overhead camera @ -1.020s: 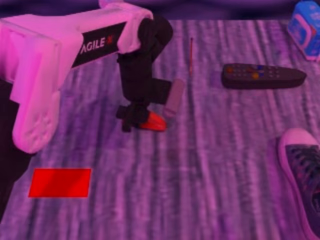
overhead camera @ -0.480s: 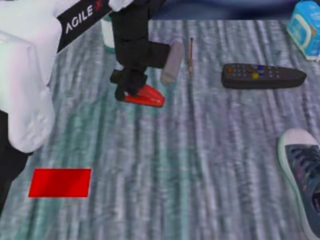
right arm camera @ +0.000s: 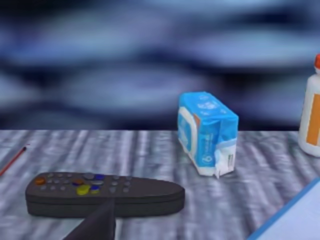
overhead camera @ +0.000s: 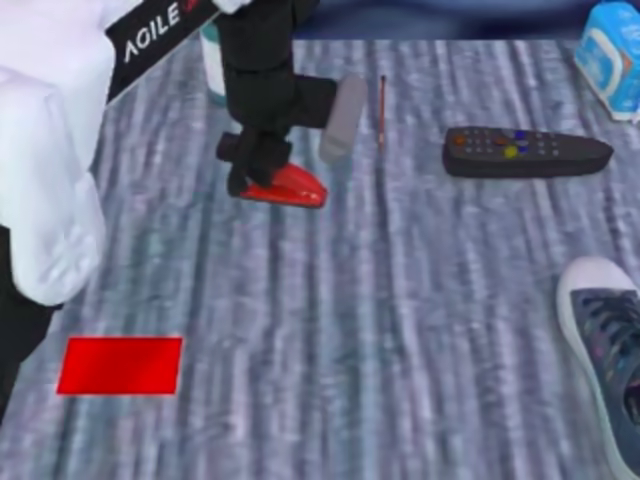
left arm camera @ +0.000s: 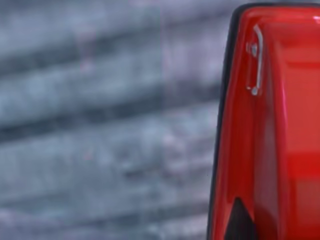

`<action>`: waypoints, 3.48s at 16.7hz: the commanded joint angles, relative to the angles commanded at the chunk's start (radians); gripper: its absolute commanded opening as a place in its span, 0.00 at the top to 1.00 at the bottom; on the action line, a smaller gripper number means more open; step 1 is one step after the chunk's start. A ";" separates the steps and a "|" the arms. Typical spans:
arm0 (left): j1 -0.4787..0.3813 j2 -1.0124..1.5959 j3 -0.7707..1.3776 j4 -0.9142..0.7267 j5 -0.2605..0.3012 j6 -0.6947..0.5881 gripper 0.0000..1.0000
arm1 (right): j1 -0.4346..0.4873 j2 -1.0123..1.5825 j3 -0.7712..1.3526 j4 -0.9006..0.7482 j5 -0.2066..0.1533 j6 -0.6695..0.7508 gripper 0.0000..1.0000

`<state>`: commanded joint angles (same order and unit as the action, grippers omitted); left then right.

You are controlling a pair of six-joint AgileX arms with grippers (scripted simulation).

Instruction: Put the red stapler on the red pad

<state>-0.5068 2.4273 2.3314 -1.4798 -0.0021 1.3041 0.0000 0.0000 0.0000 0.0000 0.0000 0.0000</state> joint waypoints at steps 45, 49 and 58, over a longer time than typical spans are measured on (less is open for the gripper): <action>0.199 -0.713 -1.211 0.514 0.003 -3.180 1.00 | 0.000 0.000 0.000 0.000 0.000 0.000 0.00; 0.208 -0.661 -1.325 0.679 0.005 -3.170 1.00 | 0.000 0.000 0.000 0.000 0.000 0.000 0.00; 0.210 -0.652 -1.345 0.703 0.006 -3.170 0.70 | 0.000 0.000 0.000 0.000 0.000 0.000 0.00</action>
<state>-0.2969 1.7752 0.9866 -0.7772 0.0041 -1.8657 0.0000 0.0000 0.0000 0.0000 0.0000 0.0000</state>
